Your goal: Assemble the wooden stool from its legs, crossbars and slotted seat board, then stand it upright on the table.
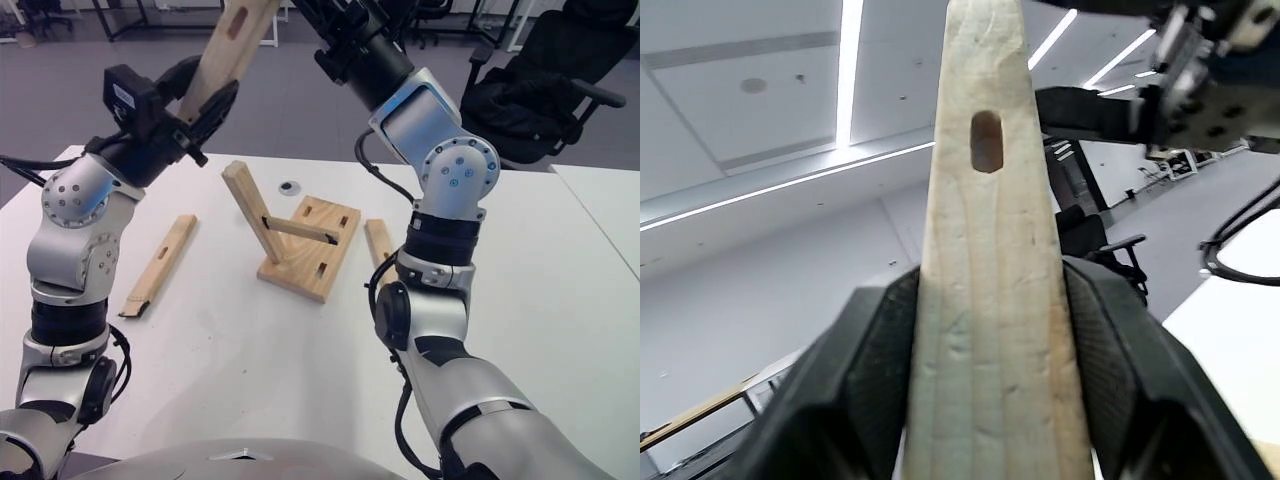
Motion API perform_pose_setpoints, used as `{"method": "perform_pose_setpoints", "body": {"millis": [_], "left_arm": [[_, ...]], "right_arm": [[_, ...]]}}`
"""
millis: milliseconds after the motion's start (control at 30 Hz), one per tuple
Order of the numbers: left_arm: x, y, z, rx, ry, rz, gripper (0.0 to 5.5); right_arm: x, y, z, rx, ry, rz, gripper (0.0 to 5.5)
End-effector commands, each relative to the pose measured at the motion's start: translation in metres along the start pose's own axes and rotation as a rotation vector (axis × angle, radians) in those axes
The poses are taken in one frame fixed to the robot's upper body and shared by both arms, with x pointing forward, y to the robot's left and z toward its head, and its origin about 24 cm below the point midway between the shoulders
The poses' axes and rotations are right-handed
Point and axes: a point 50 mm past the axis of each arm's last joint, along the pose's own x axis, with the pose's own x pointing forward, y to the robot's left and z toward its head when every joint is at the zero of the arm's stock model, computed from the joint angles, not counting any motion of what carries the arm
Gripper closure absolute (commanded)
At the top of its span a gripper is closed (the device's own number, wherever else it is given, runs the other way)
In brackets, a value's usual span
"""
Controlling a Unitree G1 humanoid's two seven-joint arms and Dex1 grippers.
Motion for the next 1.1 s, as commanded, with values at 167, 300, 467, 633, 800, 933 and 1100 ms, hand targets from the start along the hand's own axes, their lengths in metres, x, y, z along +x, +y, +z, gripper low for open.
{"method": "perform_pose_setpoints", "body": {"millis": [167,300,467,633,800,933,1100], "left_arm": [[-0.006,-0.011,-0.005,0.01,0.007,-0.075,3.42],[-0.007,-0.016,-0.004,-0.004,-0.012,-0.1,3.42],[-0.008,-0.015,-0.004,0.002,-0.009,-0.123,3.42],[-0.008,-0.009,-0.005,0.018,0.012,-0.071,2.72],[-0.034,0.013,-0.012,0.033,0.016,0.229,1.81],[-0.087,-0.002,-0.077,0.009,0.294,0.39,1.22],[-0.1,-0.055,-0.16,-0.115,0.599,0.178,1.18]], "right_arm": [[0.002,0.009,0.009,0.035,-0.019,0.021,3.14],[-0.001,0.006,0.008,0.035,-0.015,-0.001,3.92],[-0.008,0.007,0.011,0.036,-0.056,0.009,4.46],[-0.033,-0.001,0.02,0.001,-0.212,-0.125,4.5],[-0.128,-0.035,0.018,-0.233,-0.366,-0.671,4.5],[-0.186,-0.037,-0.018,-0.331,-0.32,-1.006,4.5],[-0.212,-0.046,-0.044,-0.132,-0.386,-1.192,4.5]]}}
